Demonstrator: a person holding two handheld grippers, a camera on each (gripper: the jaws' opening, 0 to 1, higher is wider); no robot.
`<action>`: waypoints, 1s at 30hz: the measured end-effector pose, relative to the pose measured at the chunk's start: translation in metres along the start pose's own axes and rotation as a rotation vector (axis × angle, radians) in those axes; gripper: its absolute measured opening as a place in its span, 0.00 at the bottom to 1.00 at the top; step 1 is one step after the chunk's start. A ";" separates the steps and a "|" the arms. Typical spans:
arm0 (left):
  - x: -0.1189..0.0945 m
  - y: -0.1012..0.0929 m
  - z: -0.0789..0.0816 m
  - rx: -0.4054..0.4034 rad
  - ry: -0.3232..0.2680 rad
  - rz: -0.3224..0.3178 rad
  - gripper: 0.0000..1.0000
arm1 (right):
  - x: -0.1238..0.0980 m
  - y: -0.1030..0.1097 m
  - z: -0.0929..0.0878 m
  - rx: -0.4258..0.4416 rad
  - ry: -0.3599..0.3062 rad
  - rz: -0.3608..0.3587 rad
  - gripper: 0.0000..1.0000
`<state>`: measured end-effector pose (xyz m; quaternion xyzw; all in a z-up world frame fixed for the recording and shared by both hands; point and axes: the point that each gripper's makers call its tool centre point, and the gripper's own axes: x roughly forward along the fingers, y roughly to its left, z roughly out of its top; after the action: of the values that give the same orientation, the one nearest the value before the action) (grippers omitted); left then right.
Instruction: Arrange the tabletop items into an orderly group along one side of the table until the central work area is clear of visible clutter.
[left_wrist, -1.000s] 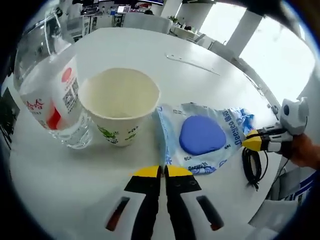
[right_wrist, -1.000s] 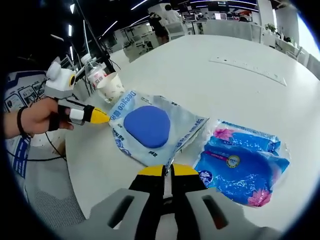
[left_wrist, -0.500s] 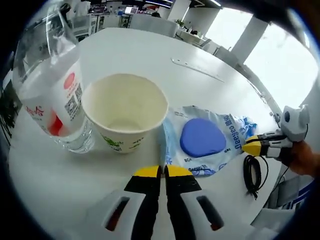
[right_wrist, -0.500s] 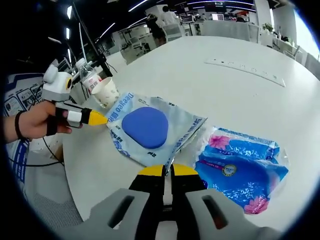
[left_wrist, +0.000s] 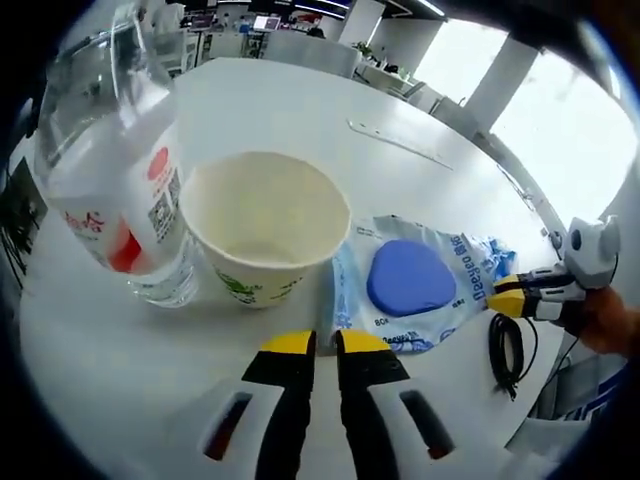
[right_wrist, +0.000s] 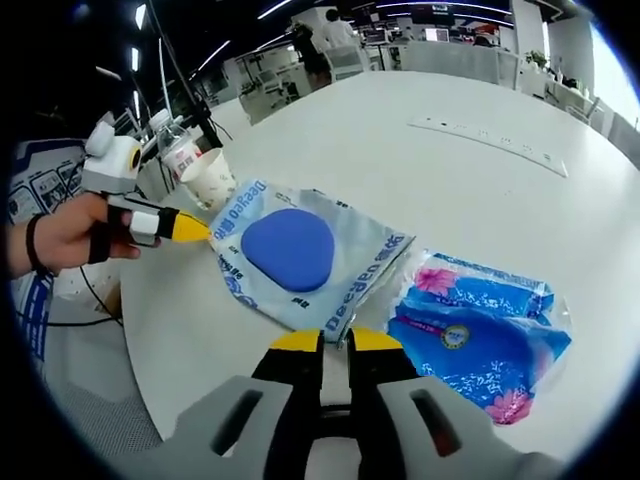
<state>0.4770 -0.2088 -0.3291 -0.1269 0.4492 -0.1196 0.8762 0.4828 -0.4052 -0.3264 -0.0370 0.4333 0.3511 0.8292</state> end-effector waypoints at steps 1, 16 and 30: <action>-0.001 0.000 0.000 -0.003 0.001 -0.001 0.10 | -0.001 0.000 -0.001 -0.001 0.001 -0.004 0.08; -0.020 -0.005 -0.007 0.024 -0.008 -0.013 0.13 | -0.020 0.003 -0.013 -0.007 -0.004 -0.023 0.09; -0.041 -0.008 -0.023 0.059 -0.019 -0.026 0.15 | -0.040 0.008 -0.029 0.002 -0.018 -0.029 0.09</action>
<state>0.4336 -0.2058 -0.3084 -0.1080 0.4355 -0.1430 0.8822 0.4428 -0.4317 -0.3129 -0.0393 0.4255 0.3388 0.8382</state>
